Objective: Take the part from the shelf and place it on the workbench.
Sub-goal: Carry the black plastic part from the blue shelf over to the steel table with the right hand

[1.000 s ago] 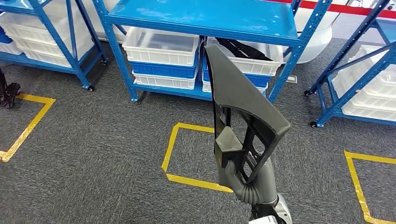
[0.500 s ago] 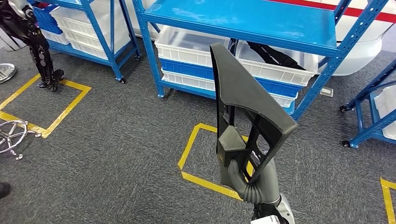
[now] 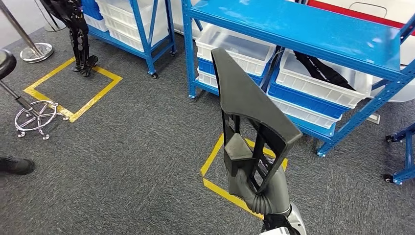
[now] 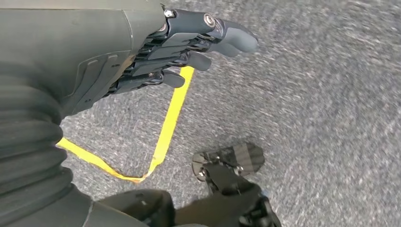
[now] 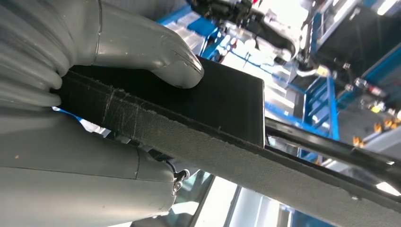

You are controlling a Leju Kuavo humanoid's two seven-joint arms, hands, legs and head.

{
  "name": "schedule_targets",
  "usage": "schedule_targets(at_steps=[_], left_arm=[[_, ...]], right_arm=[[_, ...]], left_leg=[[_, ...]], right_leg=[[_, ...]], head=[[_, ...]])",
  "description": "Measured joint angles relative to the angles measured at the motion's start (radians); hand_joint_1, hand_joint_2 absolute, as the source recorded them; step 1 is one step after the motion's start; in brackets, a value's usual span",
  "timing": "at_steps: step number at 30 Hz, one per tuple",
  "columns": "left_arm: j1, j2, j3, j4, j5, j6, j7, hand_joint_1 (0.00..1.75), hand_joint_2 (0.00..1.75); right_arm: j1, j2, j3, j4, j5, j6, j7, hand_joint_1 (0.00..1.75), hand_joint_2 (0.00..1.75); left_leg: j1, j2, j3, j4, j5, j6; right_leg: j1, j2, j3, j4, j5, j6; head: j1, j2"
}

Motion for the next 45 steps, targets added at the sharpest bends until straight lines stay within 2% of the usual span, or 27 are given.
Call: schedule_targets(at_steps=[2, 3, 5, 6, 7, 8, 10, 12, 14, 16, 18, 19, 21, 22, 24, 26, 28, 30, 31, 32, 34, 36, 37, 39, 41, 43, 45], left_arm=[[0.000, 0.000, 0.001, 0.000, -0.002, 0.002, 0.000, 0.00, 1.75], [0.000, 0.000, 0.002, 0.000, -0.003, 0.003, 0.001, 0.00, 1.75], [0.000, 0.001, 0.004, 0.000, -0.003, 0.003, 0.000, 0.00, 1.75], [0.001, 0.001, 0.005, 0.000, -0.003, 0.003, 0.000, 0.00, 1.75], [0.003, 0.001, 0.006, 0.000, -0.003, 0.003, 0.000, 0.00, 1.75], [0.004, 0.001, 0.007, 0.000, -0.004, 0.003, -0.001, 0.00, 1.75], [0.006, 0.002, 0.008, 0.000, -0.005, 0.004, -0.002, 0.00, 1.75], [0.006, 0.002, 0.008, 0.000, -0.006, 0.004, -0.003, 0.00, 1.75], [0.012, 0.003, 0.009, 0.000, -0.006, 0.004, -0.004, 0.00, 1.75], [0.018, 0.004, 0.009, 0.000, -0.006, 0.004, -0.004, 0.00, 1.75], [0.018, 0.004, 0.009, 0.000, -0.006, 0.004, -0.004, 0.00, 1.75], [0.017, 0.004, 0.009, 0.000, -0.006, 0.004, -0.005, 0.00, 1.75], [0.016, 0.003, 0.009, 0.000, -0.007, 0.004, -0.005, 0.00, 1.75], [0.017, 0.002, 0.009, 0.000, -0.007, 0.004, -0.005, 0.00, 1.75], [0.018, 0.003, 0.009, 0.000, -0.007, 0.004, -0.006, 0.00, 1.75], [0.016, 0.003, 0.009, 0.000, -0.007, 0.004, -0.006, 0.00, 1.75], [0.013, 0.003, 0.009, 0.000, -0.007, 0.004, -0.006, 0.00, 1.75], [0.013, 0.003, 0.009, 0.000, -0.007, 0.004, -0.007, 0.00, 1.75], [0.013, 0.003, 0.009, 0.000, -0.007, 0.004, -0.007, 0.00, 1.75], [0.013, 0.004, 0.009, 0.000, -0.007, 0.004, -0.008, 0.00, 1.75], [0.011, 0.005, 0.009, 0.000, -0.008, 0.004, -0.009, 0.00, 1.75], [0.009, 0.005, 0.009, 0.000, -0.009, 0.003, -0.009, 0.00, 1.75], [0.009, 0.005, 0.009, 0.000, -0.010, 0.003, -0.009, 0.00, 1.75], [0.010, 0.005, 0.009, 0.000, -0.011, 0.002, -0.009, 0.00, 1.75], [0.010, 0.006, 0.009, 0.000, -0.015, 0.001, -0.010, 0.00, 1.75], [0.010, 0.006, 0.009, 0.000, -0.018, -0.002, -0.012, 0.00, 1.75], [0.013, 0.007, 0.009, 0.000, -0.020, -0.006, -0.012, 0.00, 1.75]], right_arm=[[0.001, 0.000, 0.000, 0.000, 0.001, -0.001, 0.000, 1.75, 1.75], [0.003, -0.001, 0.000, 0.000, 0.001, -0.001, 0.000, 1.75, 1.75], [0.008, -0.003, 0.001, 0.000, 0.001, -0.002, 0.000, 1.75, 1.75], [0.011, -0.004, 0.001, 0.000, 0.002, -0.003, 0.000, 1.75, 1.75], [0.013, -0.005, 0.002, 0.000, 0.002, -0.003, 0.000, 1.75, 1.75], [0.015, -0.006, 0.002, 0.000, 0.002, -0.004, 0.000, 1.75, 1.75], [0.017, -0.008, 0.003, 0.000, 0.002, -0.006, -0.001, 1.75, 1.75], [0.020, -0.008, 0.005, 0.000, 0.002, -0.007, -0.001, 1.75, 1.75], [0.022, -0.009, 0.007, 0.000, 0.002, -0.007, -0.001, 1.75, 1.75], [0.023, -0.009, 0.008, 0.000, 0.002, -0.009, -0.001, 1.75, 1.75], [0.028, -0.009, 0.010, -0.001, 0.003, -0.010, -0.002, 1.75, 1.75], [0.030, -0.009, 0.011, -0.002, 0.004, -0.011, -0.002, 1.75, 1.75], [0.032, -0.009, 0.013, -0.002, 0.004, -0.011, -0.002, 1.75, 1.75], [0.032, -0.009, 0.014, -0.002, 0.005, -0.011, -0.002, 1.75, 1.75], [0.032, -0.009, 0.015, -0.002, 0.005, -0.011, -0.002, 1.75, 1.75], [0.032, -0.009, 0.015, -0.002, 0.005, -0.012, -0.002, 1.75, 1.75], [0.033, -0.010, 0.016, -0.003, 0.005, -0.013, -0.002, 1.75, 1.75], [0.033, -0.010, 0.016, -0.004, 0.005, -0.014, -0.002, 1.75, 1.75], [0.033, -0.009, 0.017, -0.005, 0.005, -0.014, -0.002, 1.75, 1.75], [0.033, -0.010, 0.017, -0.007, 0.005, -0.015, -0.003, 1.75, 1.75], [0.035, -0.010, 0.017, -0.008, 0.005, -0.018, -0.005, 1.75, 1.75], [0.036, -0.011, 0.018, -0.008, 0.005, -0.019, -0.007, 1.75, 1.75], [0.037, -0.012, 0.018, -0.008, 0.005, -0.019, -0.007, 1.75, 1.75], [0.037, -0.014, 0.018, -0.008, 0.005, -0.019, -0.007, 1.75, 1.75], [0.037, -0.015, 0.019, -0.008, 0.005, -0.020, -0.007, 1.75, 1.75], [0.037, -0.016, 0.020, -0.008, 0.004, -0.020, -0.007, 1.75, 1.75], [0.037, -0.016, 0.020, -0.008, 0.002, -0.022, -0.008, 1.75, 1.75]], left_leg=[[0.005, -0.026, -0.001, -0.006, 0.007, 0.014], [0.007, -0.039, -0.002, -0.007, 0.010, 0.019], [0.007, -0.069, -0.006, -0.007, 0.012, 0.025], [0.007, -0.085, -0.007, -0.007, 0.013, 0.026], [0.008, -0.100, -0.008, -0.006, 0.014, 0.026], [0.009, -0.116, -0.008, -0.006, 0.016, 0.024], [0.009, -0.146, -0.009, -0.004, 0.020, 0.017], [0.006, -0.169, -0.012, -0.005, 0.024, 0.006], [0.007, -0.186, -0.016, -0.012, 0.031, -0.008], [0.007, -0.152, -0.025, 0.003, 0.023, -0.019], [0.006, -0.080, -0.063, 0.092, -0.033, -0.025], [0.007, -0.057, -0.095, 0.162, -0.069, -0.028], [0.012, -0.043, -0.146, 0.275, -0.112, -0.033], [0.014, -0.039, -0.147, 0.283, -0.107, -0.035], [0.017, -0.018, -0.088, 0.181, -0.054, -0.037], [0.014, 0.025, -0.017, 0.054, -0.012, -0.032], [0.006, 0.036, 0.003, 0.011, -0.007, -0.020], [0.004, 0.007, -0.002, 0.005, -0.001, -0.004], [0.004, -0.006, -0.003, 0.002, 0.003, 0.004], [0.007, -0.019, -0.003, -0.002, 0.007, 0.012], [0.009, -0.047, -0.006, -0.005, 0.013, 0.022], [0.008, -0.078, -0.010, -0.005, 0.015, 0.027], [0.008, -0.095, -0.011, -0.005, 0.016, 0.028], [0.008, -0.127, -0.011, -0.004, 0.019, 0.025], [0.007, -0.157, -0.013, -0.003, 0.023, 0.017], [0.004, -0.178, -0.017, -0.004, 0.028, 0.006], [0.006, -0.193, -0.022, -0.009, 0.035, -0.006]], right_leg=[[-0.002, 0.058, -0.029, 0.065, -0.036, 0.000], [-0.004, 0.094, -0.060, 0.129, -0.065, -0.004], [-0.005, 0.123, -0.129, 0.265, -0.115, -0.008], [-0.006, 0.125, -0.149, 0.299, -0.120, -0.003], [-0.008, 0.127, -0.150, 0.294, -0.110, 0.005], [-0.011, 0.131, -0.131, 0.247, -0.084, 0.015], [-0.020, 0.168, -0.065, 0.099, -0.024, 0.031], [-0.024, 0.195, -0.026, 0.010, 0.006, 0.027], [-0.022, 0.181, -0.019, 0.001, 0.014, 0.010], [-0.025, 0.158, -0.012, -0.003, 0.021, -0.006], [-0.026, 0.130, -0.010, -0.005, 0.024, -0.020], [-0.023, 0.116, -0.009, -0.005, 0.023, -0.024], [-0.019, 0.085, -0.009, -0.005, 0.021, -0.029], [-0.018, 0.071, -0.008, -0.005, 0.020, -0.029], [-0.018, 0.045, -0.004, -0.004, 0.016, -0.026], [-0.011, 0.024, 0.000, -0.003, 0.007, -0.017], [-0.004, 0.004, 0.004, -0.005, 0.002, -0.006], [-0.005, -0.012, 0.009, -0.008, 0.000, 0.004], [-0.007, -0.001, 0.006, 0.000, -0.008, 0.006], [-0.009, 0.023, -0.006, 0.027, -0.024, 0.006], [-0.012, 0.090, -0.062, 0.144, -0.078, -0.003], [-0.013, 0.120, -0.128, 0.268, -0.117, -0.005], [-0.013, 0.124, -0.141, 0.285, -0.116, 0.000], [-0.015, 0.137, -0.108, 0.200, -0.068, 0.016], [-0.021, 0.184, -0.048, 0.061, -0.015, 0.024], [-0.020, 0.208, -0.024, 0.004, 0.005, 0.015], [-0.017, 0.186, -0.019, 0.001, 0.012, 0.000]], head=[[0.003, 0.000], [0.006, 0.000], [0.009, 0.000], [0.009, 0.000], [0.009, 0.000], [0.009, 0.000], [0.010, 0.000], [0.010, 0.000], [0.009, 0.000], [0.008, 0.000], [0.004, 0.000], [0.002, 0.000], [0.002, 0.000], [0.002, 0.000], [0.001, 0.000], [0.002, 0.000], [0.007, 0.000], [0.010, 0.000], [0.012, 0.000], [0.013, 0.000], [0.019, 0.000], [0.022, 0.000], [0.022, 0.000], [0.022, 0.000], [0.023, 0.000], [0.022, 0.000], [0.022, 0.000]])
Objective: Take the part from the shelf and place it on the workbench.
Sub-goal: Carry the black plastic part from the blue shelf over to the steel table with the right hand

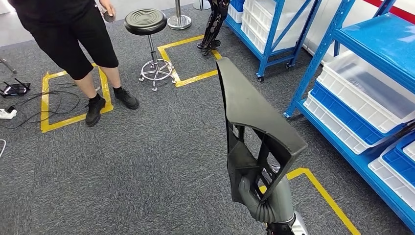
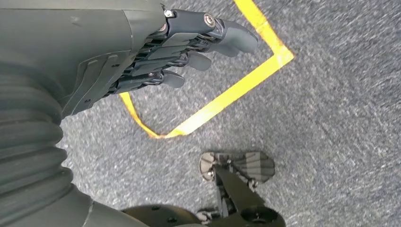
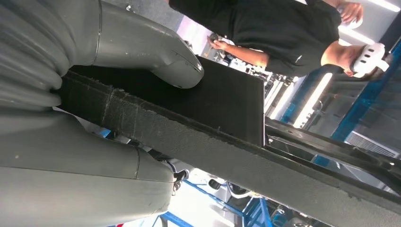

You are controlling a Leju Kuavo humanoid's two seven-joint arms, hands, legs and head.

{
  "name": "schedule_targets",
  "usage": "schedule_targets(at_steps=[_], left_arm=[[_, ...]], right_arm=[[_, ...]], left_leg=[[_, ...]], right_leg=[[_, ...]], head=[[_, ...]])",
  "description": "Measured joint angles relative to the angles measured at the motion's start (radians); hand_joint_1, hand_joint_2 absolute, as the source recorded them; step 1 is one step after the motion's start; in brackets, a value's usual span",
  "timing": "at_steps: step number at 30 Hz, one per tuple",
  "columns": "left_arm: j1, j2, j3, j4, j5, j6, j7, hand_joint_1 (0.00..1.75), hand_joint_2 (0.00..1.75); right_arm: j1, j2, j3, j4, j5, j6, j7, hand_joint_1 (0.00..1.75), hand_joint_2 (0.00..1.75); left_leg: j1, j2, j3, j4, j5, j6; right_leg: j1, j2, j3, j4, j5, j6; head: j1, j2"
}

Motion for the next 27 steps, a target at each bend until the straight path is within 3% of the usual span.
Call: schedule_targets(at_steps=[2, 4, 6, 7, 8, 10, 12, 13, 16, 18, 20, 22, 23, 25, 27], left_arm=[[0.003, 0.001, 0.000, 0.000, -0.001, -0.003, 0.000, 0.00, 1.75], [0.002, 0.001, 0.000, 0.000, -0.002, -0.004, -0.001, 0.00, 1.75], [0.000, 0.000, -0.001, 0.000, -0.003, -0.004, -0.001, 0.00, 1.75], [0.000, -0.001, -0.001, 0.000, -0.003, -0.004, -0.001, 0.00, 1.75], [0.001, -0.001, -0.001, 0.000, -0.003, -0.004, -0.001, 0.00, 1.75], [0.003, -0.001, -0.001, 0.001, -0.003, -0.004, -0.001, 0.00, 1.75], [0.001, -0.002, -0.001, 0.001, -0.003, -0.004, -0.001, 0.00, 1.75], [0.000, -0.003, -0.001, 0.001, -0.003, -0.004, -0.001, 0.00, 1.75], [0.001, -0.003, 0.000, 0.001, -0.003, -0.004, 0.001, 0.00, 1.75], [0.001, -0.003, 0.000, 0.001, -0.003, -0.004, 0.002, 0.00, 1.75], [0.000, -0.003, 0.000, 0.001, -0.004, -0.004, 0.004, 0.00, 1.75], [-0.001, -0.003, 0.000, 0.001, -0.006, -0.004, 0.004, 0.00, 1.75], [-0.001, -0.003, 0.000, 0.001, -0.007, -0.006, 0.004, 0.00, 1.75], [0.000, -0.005, 0.000, 0.001, -0.008, -0.007, 0.003, 0.00, 1.75], [0.001, -0.008, 0.000, 0.001, -0.008, -0.008, -0.001, 0.00, 1.75]], right_arm=[[0.000, 0.000, 0.000, 0.000, -0.002, -0.003, 0.000, 1.75, 1.75], [0.005, 0.001, 0.000, 0.000, -0.002, -0.005, 0.000, 1.75, 1.75], [0.009, 0.000, 0.000, 0.000, -0.002, -0.005, 0.000, 1.75, 1.75], [0.010, 0.000, 0.000, 0.000, -0.002, -0.005, 0.000, 1.75, 1.75], [0.010, 0.000, 0.000, 0.000, -0.002, -0.005, 0.000, 1.75, 1.75], [0.010, 0.000, 0.000, 0.000, -0.002, -0.006, 0.000, 1.75, 1.75], [0.011, 0.000, 0.000, 0.000, -0.002, -0.007, 0.001, 1.75, 1.75], [0.011, 0.001, 0.000, 0.000, -0.002, -0.007, 0.002, 1.75, 1.75], [0.010, 0.001, 0.002, -0.001, -0.002, -0.008, 0.006, 1.75, 1.75], [0.010, 0.001, 0.003, -0.002, -0.002, -0.009, 0.009, 1.75, 1.75], [0.012, 0.000, 0.003, -0.003, -0.001, -0.011, 0.012, 1.75, 1.75], [0.016, -0.002, 0.004, -0.003, 0.001, -0.012, 0.016, 1.75, 1.75], [0.017, -0.003, 0.004, -0.003, 0.002, -0.013, 0.019, 1.75, 1.75], [0.019, -0.006, 0.004, -0.003, 0.007, -0.014, 0.023, 1.75, 1.75], [0.019, -0.009, 0.005, -0.003, 0.011, -0.014, 0.025, 1.75, 1.75]], left_leg=[[-0.001, 0.042, -0.013, 0.022, -0.015, -0.009], [-0.002, 0.116, -0.056, 0.120, -0.075, -0.014], [0.003, 0.146, -0.112, 0.245, -0.133, -0.020], [0.006, 0.151, -0.124, 0.276, -0.140, -0.023], [0.009, 0.155, -0.117, 0.269, -0.129, -0.026], [0.014, 0.185, -0.052, 0.157, -0.076, -0.030], [0.011, 0.220, 0.009, 0.050, -0.044, -0.025], [0.007, 0.227, 0.021, 0.026, -0.042, -0.019], [-0.001, 0.191, 0.017, 0.018, -0.039, 0.002], [0.003, 0.166, 0.018, 0.011, -0.033, 0.016], [0.006, 0.140, 0.016, 0.010, -0.029, 0.027], [0.005, 0.108, 0.012, 0.010, -0.027, 0.031], [0.005, 0.092, 0.012, 0.010, -0.026, 0.031], [0.006, 0.060, 0.012, 0.010, -0.022, 0.028], [0.004, 0.032, 0.010, 0.011, -0.018, 0.020]], right_leg=[[-0.004, -0.026, 0.006, -0.005, 0.007, -0.014], [-0.004, -0.056, 0.008, -0.008, 0.009, -0.023], [0.001, -0.089, 0.009, -0.008, 0.006, -0.027], [0.002, -0.105, 0.010, -0.007, 0.005, -0.028], [0.002, -0.120, 0.011, -0.007, 0.004, -0.029], [0.002, -0.146, 0.017, -0.006, -0.002, -0.026], [0.009, -0.167, 0.019, -0.003, -0.011, -0.015], [0.012, -0.177, 0.021, -0.003, -0.014, -0.010], [0.011, -0.199, 0.030, -0.006, -0.019, 0.003], [0.007, -0.149, 0.009, 0.042, -0.047, 0.004], [0.004, -0.082, -0.057, 0.170, -0.100, -0.004], [0.004, -0.064, -0.120, 0.280, -0.130, -0.003], [0.004, -0.061, -0.129, 0.285, -0.122, 0.003], [0.001, -0.044, -0.086, 0.179, -0.068, 0.019], [-0.005, 0.000, -0.030, 0.050, -0.019, 0.024]], head=[[-0.003, 0.000], [-0.008, 0.000], [-0.011, 0.000], [-0.010, 0.000], [-0.011, 0.000], [-0.011, 0.000], [-0.009, 0.000], [-0.007, 0.000], [-0.004, 0.000], [-0.001, 0.000], [0.005, 0.000], [0.009, 0.000], [0.009, 0.000], [0.009, 0.000], [0.009, 0.000]])
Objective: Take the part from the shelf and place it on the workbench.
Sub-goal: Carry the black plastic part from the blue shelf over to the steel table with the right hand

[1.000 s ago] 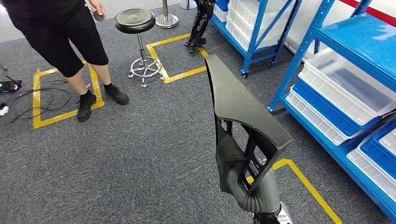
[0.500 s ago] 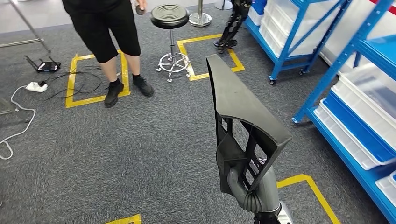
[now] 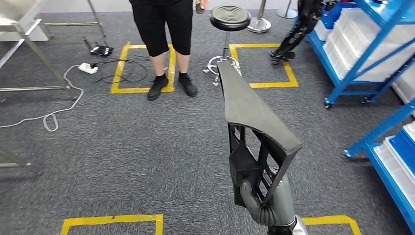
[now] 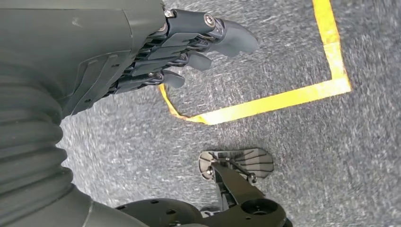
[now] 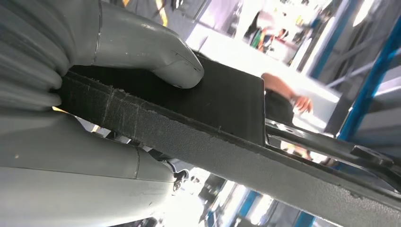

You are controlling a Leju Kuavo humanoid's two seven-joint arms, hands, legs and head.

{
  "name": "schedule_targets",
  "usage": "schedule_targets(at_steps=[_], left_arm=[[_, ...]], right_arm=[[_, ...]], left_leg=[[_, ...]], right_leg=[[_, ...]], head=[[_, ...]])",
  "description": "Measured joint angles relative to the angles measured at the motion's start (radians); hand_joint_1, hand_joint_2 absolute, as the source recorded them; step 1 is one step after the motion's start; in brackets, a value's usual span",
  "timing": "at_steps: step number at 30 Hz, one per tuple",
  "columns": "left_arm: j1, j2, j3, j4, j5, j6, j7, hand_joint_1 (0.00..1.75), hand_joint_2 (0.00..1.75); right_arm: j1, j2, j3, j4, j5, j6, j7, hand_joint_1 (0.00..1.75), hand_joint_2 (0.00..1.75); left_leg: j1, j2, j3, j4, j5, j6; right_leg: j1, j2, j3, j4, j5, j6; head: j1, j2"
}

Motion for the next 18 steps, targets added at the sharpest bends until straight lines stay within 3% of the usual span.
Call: schedule_targets(at_steps=[2, 4, 6, 8, 10, 11, 12, 15, 17, 18], left_arm=[[0.001, -0.002, 0.000, 0.000, 0.000, 0.000, -0.004, 0.00, 1.75], [0.005, -0.003, 0.000, 0.000, 0.000, 0.000, -0.005, 0.00, 1.75], [0.007, -0.003, 0.000, 0.001, 0.000, 0.001, -0.004, 0.00, 1.75], [0.005, -0.004, 0.000, 0.001, 0.000, 0.002, -0.004, 0.00, 1.75], [0.004, -0.005, 0.000, 0.001, -0.001, 0.002, -0.004, 0.00, 1.75], [0.005, -0.005, 0.000, 0.001, -0.001, 0.003, -0.004, 0.00, 1.75], [0.005, -0.005, 0.000, 0.001, -0.001, 0.003, -0.004, 0.00, 1.75], [0.004, -0.005, 0.000, 0.001, -0.001, 0.003, -0.004, 0.00, 1.75], [0.002, -0.005, 0.000, 0.001, -0.001, 0.004, -0.003, 0.00, 1.75], [0.001, -0.004, 0.001, 0.001, -0.001, 0.004, -0.003, 0.00, 1.75]], right_arm=[[0.000, -0.001, 0.001, 0.000, 0.002, -0.001, 0.002, 1.75, 1.75], [0.000, -0.002, 0.001, -0.001, 0.004, -0.002, 0.003, 1.75, 1.75], [-0.002, -0.003, 0.001, -0.001, 0.005, -0.003, 0.004, 1.75, 1.75], [-0.002, -0.003, 0.001, -0.002, 0.006, -0.003, 0.005, 1.75, 1.75], [-0.002, -0.003, 0.002, -0.002, 0.006, -0.003, 0.006, 1.75, 1.75], [-0.002, -0.004, 0.002, -0.002, 0.006, -0.003, 0.006, 1.75, 1.75], [-0.003, -0.004, 0.002, -0.002, 0.006, -0.003, 0.006, 1.75, 1.75], [-0.004, -0.004, 0.003, -0.002, 0.006, -0.003, 0.007, 1.75, 1.75], [-0.005, -0.004, 0.003, -0.002, 0.006, -0.003, 0.007, 1.75, 1.75], [-0.007, -0.004, 0.003, -0.002, 0.005, -0.004, 0.007, 1.75, 1.75]], left_leg=[[-0.003, -0.019, -0.004, -0.003, 0.005, -0.011], [0.000, -0.031, -0.010, -0.006, 0.010, -0.024], [-0.002, 0.013, -0.029, 0.032, -0.015, -0.033], [-0.004, 0.087, -0.080, 0.146, -0.083, -0.038], [0.001, 0.116, -0.131, 0.262, -0.133, -0.042], [0.003, 0.121, -0.134, 0.277, -0.132, -0.044], [0.004, 0.126, -0.116, 0.249, -0.113, -0.046], [0.002, 0.178, -0.004, 0.057, -0.042, -0.041], [-0.004, 0.192, 0.021, 0.009, -0.035, -0.030], [-0.007, 0.180, 0.018, 0.007, -0.032, -0.024]], right_leg=[[0.001, 0.017, 0.020, -0.043, 0.015, -0.011], [0.002, -0.008, 0.025, -0.046, 0.023, -0.027], [-0.003, -0.035, 0.028, -0.051, 0.030, -0.043], [0.000, -0.065, 0.028, -0.052, 0.031, -0.054], [0.005, -0.098, 0.027, -0.052, 0.029, -0.057], [0.007, -0.113, 0.027, -0.052, 0.029, -0.057], [0.007, -0.128, 0.028, -0.051, 0.028, -0.057], [0.012, -0.164, 0.035, -0.051, 0.020, -0.047], [0.018, -0.182, 0.041, -0.052, 0.015, -0.038], [0.019, -0.192, 0.044, -0.054, 0.015, -0.034]], head=[[0.000, 0.000], [-0.001, 0.000], [-0.006, 0.000], [-0.013, 0.000], [-0.015, 0.000], [-0.015, 0.000], [-0.015, 0.000], [-0.015, 0.000], [-0.012, 0.000], [-0.011, 0.000]])
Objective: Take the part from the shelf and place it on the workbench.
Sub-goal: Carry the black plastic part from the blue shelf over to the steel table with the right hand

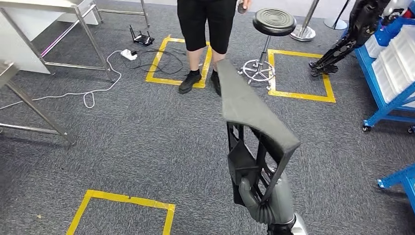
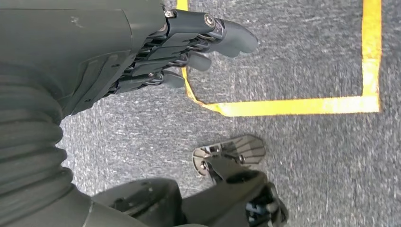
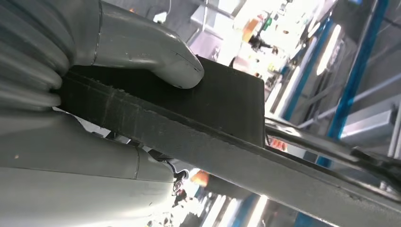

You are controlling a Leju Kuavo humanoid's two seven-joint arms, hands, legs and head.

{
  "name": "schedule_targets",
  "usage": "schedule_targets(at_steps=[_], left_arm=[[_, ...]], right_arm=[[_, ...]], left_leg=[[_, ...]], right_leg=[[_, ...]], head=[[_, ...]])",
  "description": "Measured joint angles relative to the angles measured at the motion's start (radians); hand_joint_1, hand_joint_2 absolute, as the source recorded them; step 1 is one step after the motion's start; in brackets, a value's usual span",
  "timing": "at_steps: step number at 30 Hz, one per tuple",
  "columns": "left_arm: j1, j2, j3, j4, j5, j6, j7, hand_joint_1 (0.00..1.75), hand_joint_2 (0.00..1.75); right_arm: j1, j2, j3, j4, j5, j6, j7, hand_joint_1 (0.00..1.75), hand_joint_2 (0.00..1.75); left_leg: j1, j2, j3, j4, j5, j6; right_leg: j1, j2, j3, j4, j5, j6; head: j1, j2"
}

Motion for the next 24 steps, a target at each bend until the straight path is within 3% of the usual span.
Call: schedule_targets(at_steps=[1, 2, 3, 5, 7, 8, 9, 10, 12, 14, 16, 17, 18, 19, 21, 23, 24], left_arm=[[0.000, 0.000, 0.000, 0.000, 0.000, 0.000, 0.000, 0.00, 1.75], [0.000, 0.000, 0.001, 0.000, 0.000, 0.000, 0.000, 0.00, 1.75], [-0.001, 0.000, 0.001, 0.000, 0.000, 0.000, 0.000, 0.00, 1.75], [-0.006, -0.001, 0.001, 0.000, -0.001, 0.000, 0.000, 0.00, 1.75], [-0.012, -0.001, 0.001, 0.000, -0.003, 0.000, 0.000, 0.00, 1.75], [-0.013, -0.002, 0.001, 0.000, -0.006, 0.000, 0.001, 0.00, 1.75], [-0.013, -0.002, 0.001, 0.000, -0.008, 0.001, 0.001, 0.00, 1.75], [-0.013, -0.002, 0.001, 0.000, -0.011, 0.004, 0.001, 0.00, 1.75], [-0.014, -0.003, 0.001, 0.000, -0.015, 0.012, -0.001, 0.00, 1.75], [-0.014, -0.002, 0.001, -0.001, -0.019, 0.021, -0.004, 0.00, 1.75], [-0.013, -0.002, 0.001, -0.001, -0.021, 0.023, -0.005, 0.00, 1.75], [-0.011, -0.001, 0.001, -0.001, -0.021, 0.024, -0.005, 0.00, 1.75], [-0.011, 0.000, 0.001, -0.001, -0.022, 0.024, -0.005, 0.00, 1.75], [-0.011, 0.000, 0.001, -0.001, -0.023, 0.027, -0.008, 0.00, 1.75], [-0.014, 0.000, 0.001, -0.001, -0.030, 0.044, -0.023, 0.00, 1.75], [-0.017, -0.001, 0.001, -0.001, -0.046, 0.090, -0.041, 0.00, 1.75], [-0.017, -0.001, 0.000, -0.001, -0.055, 0.120, -0.046, 0.00, 1.75]], right_arm=[[-0.002, 0.000, 0.000, 0.000, -0.001, 0.000, 0.000, 1.75, 1.75], [-0.005, 0.000, 0.000, 0.000, -0.001, 0.000, 0.001, 1.75, 1.75], [-0.008, -0.001, 0.000, 0.000, -0.003, 0.000, 0.001, 1.75, 1.75], [-0.010, -0.002, 0.000, 0.000, -0.007, 0.001, 0.002, 1.75, 1.75], [-0.011, -0.003, -0.001, 0.001, -0.012, 0.003, 0.002, 1.75, 1.75], [-0.011, -0.003, -0.002, 0.002, -0.014, 0.004, 0.002, 1.75, 1.75], [-0.012, -0.003, -0.003, 0.002, -0.015, 0.004, 0.002, 1.75, 1.75], [-0.013, -0.003, -0.005, 0.002, -0.016, 0.005, 0.001, 1.75, 1.75], [-0.014, -0.004, -0.007, 0.002, -0.016, 0.006, -0.003, 1.75, 1.75], [-0.015, -0.004, -0.009, 0.002, -0.016, 0.010, -0.006, 1.75, 1.75], [-0.015, -0.004, -0.009, 0.002, -0.016, 0.013, -0.008, 1.75, 1.75], [-0.017, -0.004, -0.010, 0.002, -0.016, 0.014, -0.009, 1.75, 1.75], [-0.018, -0.003, -0.011, 0.002, -0.016, 0.015, -0.009, 1.75, 1.75], [-0.018, -0.002, -0.011, 0.002, -0.016, 0.015, -0.010, 1.75, 1.75], [-0.018, 0.000, -0.013, 0.002, -0.015, 0.016, -0.012, 1.75, 1.75], [-0.018, 0.000, -0.015, 0.002, -0.014, 0.015, -0.013, 1.75, 1.75], [-0.018, 0.000, -0.015, 0.002, -0.014, 0.014, -0.013, 1.75, 1.75]], left_leg=[[0.000, -0.013, -0.001, -0.002, 0.002, 0.007], [0.001, -0.027, -0.001, -0.006, 0.005, 0.013], [0.004, -0.039, -0.002, -0.009, 0.009, 0.021], [0.008, -0.065, -0.004, -0.012, 0.015, 0.032], [0.008, -0.096, -0.010, -0.012, 0.019, 0.038], [0.008, -0.112, -0.012, -0.012, 0.021, 0.038], [0.008, -0.129, -0.013, -0.012, 0.023, 0.037], [0.009, -0.145, -0.013, -0.012, 0.025, 0.035], [0.008, -0.175, -0.015, -0.011, 0.029, 0.027], [0.005, -0.196, -0.018, -0.011, 0.034, 0.016], [0.006, -0.213, -0.023, -0.018, 0.042, 0.003], [0.007, -0.209, -0.026, -0.018, 0.043, -0.002], [0.006, -0.188, -0.032, -0.008, 0.036, -0.007], [0.005, -0.154, -0.046, 0.024, 0.016, -0.010], [0.003, -0.083, -0.098, 0.141, -0.052, -0.014], [0.007, -0.061, -0.148, 0.254, -0.098, -0.018], [0.009, -0.058, -0.152, 0.267, -0.096, -0.020]], right_leg=[[-0.001, -0.007, 0.001, -0.001, -0.002, 0.005], [-0.003, 0.004, -0.001, 0.004, -0.007, 0.010], [-0.005, 0.030, -0.010, 0.025, -0.019, 0.013], [-0.009, 0.098, -0.059, 0.128, -0.067, 0.009], [-0.009, 0.126, -0.126, 0.257, -0.112, 0.006], [-0.010, 0.129, -0.143, 0.285, -0.115, 0.010], [-0.011, 0.132, -0.140, 0.272, -0.102, 0.017], [-0.013, 0.138, -0.117, 0.220, -0.076, 0.026], [-0.019, 0.177, -0.051, 0.079, -0.024, 0.035], [-0.020, 0.202, -0.019, 0.008, -0.002, 0.027], [-0.016, 0.184, -0.016, 0.004, 0.004, 0.012], [-0.017, 0.172, -0.013, 0.002, 0.008, 0.005], [-0.020, 0.160, -0.011, 0.000, 0.012, -0.002], [-0.023, 0.146, -0.011, -0.002, 0.014, -0.009], [-0.020, 0.118, -0.010, -0.003, 0.014, -0.019], [-0.016, 0.087, -0.010, -0.002, 0.012, -0.022], [-0.015, 0.072, -0.009, -0.002, 0.011, -0.023]], head=[[0.000, 0.000], [0.001, 0.000], [0.002, 0.000], [0.006, 0.000], [0.009, 0.000], [0.009, 0.000], [0.009, 0.000], [0.009, 0.000], [0.010, 0.000], [0.010, 0.000], [0.010, 0.000], [0.010, 0.000], [0.009, 0.000], [0.005, 0.000], [-0.001, 0.000], [-0.002, 0.000], [-0.003, 0.000]])
